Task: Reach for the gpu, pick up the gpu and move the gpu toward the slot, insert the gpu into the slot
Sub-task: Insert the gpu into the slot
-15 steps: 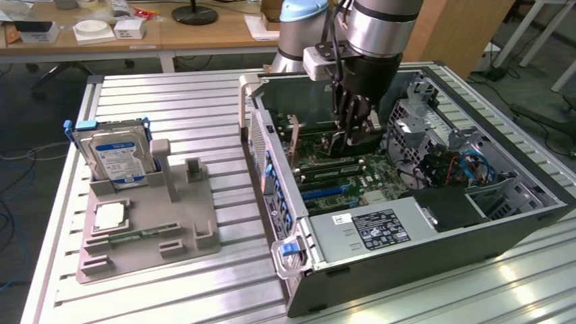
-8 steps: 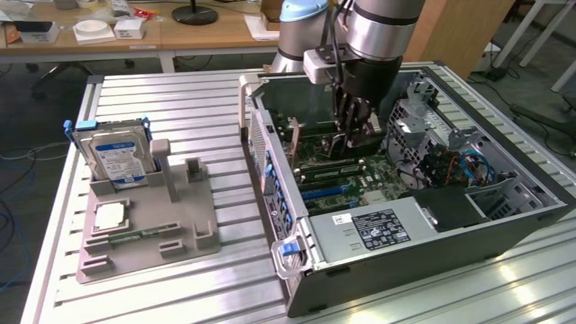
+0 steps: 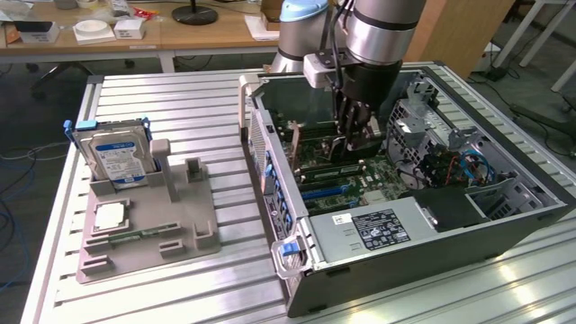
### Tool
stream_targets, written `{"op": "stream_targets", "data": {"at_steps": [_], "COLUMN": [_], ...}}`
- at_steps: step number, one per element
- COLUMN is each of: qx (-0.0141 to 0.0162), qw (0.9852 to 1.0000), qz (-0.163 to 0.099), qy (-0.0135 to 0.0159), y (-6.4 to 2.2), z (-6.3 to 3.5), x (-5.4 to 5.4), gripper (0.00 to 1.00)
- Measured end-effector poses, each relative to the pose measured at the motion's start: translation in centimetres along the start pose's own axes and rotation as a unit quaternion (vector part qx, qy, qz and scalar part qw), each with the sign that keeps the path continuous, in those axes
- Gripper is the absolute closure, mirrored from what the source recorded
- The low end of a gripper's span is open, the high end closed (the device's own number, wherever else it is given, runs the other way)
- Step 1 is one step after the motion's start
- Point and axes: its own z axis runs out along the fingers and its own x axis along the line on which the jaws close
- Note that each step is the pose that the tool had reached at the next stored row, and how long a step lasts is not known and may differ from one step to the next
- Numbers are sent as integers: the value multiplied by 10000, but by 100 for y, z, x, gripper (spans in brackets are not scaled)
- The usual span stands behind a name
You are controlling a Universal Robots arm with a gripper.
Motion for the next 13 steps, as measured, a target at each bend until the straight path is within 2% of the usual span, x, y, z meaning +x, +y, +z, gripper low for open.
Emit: {"op": "stream_targets", "data": {"at_steps": [13], "qx": [1], "qw": [10000], "qz": [0], "qy": [2], "y": [14], "z": [94], "x": [2], "gripper": [73]}}
